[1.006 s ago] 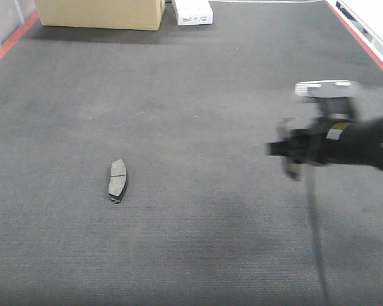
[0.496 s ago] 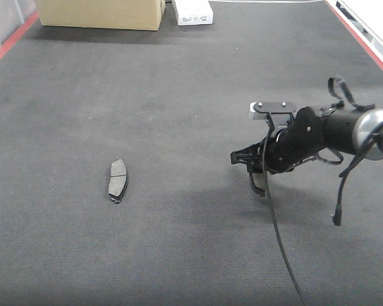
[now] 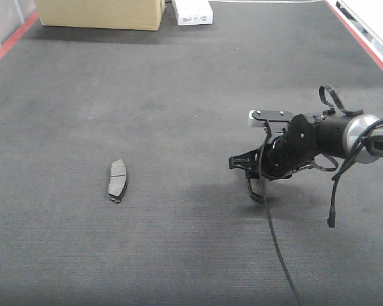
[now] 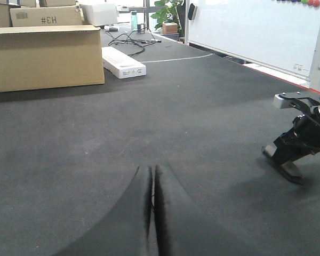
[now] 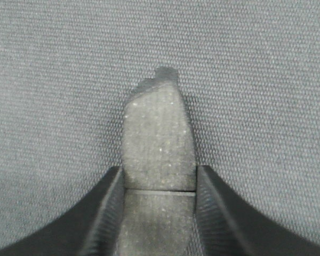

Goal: Move and align brake pads A on conveyor
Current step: 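Lower the right gripper with its brake pad toward the belt, then open the right gripper to set its pad beside the other, withdraw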

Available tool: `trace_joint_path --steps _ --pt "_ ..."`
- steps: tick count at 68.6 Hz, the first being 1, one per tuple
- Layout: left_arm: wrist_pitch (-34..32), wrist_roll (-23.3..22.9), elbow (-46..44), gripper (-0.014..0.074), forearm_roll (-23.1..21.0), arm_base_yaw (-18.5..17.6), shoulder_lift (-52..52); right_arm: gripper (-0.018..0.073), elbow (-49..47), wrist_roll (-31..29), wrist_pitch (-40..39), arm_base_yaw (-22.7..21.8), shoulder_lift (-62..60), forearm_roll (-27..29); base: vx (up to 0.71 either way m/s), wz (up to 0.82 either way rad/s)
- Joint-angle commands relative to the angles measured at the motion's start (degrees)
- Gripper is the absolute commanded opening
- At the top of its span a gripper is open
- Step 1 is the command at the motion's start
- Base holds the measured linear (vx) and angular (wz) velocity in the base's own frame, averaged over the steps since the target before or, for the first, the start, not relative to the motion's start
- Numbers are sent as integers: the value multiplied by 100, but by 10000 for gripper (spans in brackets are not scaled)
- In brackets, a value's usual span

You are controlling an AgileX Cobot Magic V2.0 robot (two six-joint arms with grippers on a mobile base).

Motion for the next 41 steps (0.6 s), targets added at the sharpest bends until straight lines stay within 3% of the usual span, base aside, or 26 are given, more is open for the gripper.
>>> trace_joint_path --steps 1,8,16,26,41 --pt "-384 -5 -122 -6 45 -23 70 437 -187 82 -326 -15 -397 -18 0 0" --pt "-384 -5 -122 -6 45 -23 70 494 -187 82 -396 -19 -613 -65 0 0" --pt "-384 -5 -122 -6 39 -23 70 486 -182 82 -356 -26 -1045 -307 0 0" --pt "-384 -5 -122 -6 39 -23 70 427 144 82 -440 -26 -1863 -713 0 0" --pt "-384 -5 -122 -6 33 -23 70 295 1504 82 -746 -26 -3393 -1063 0 0"
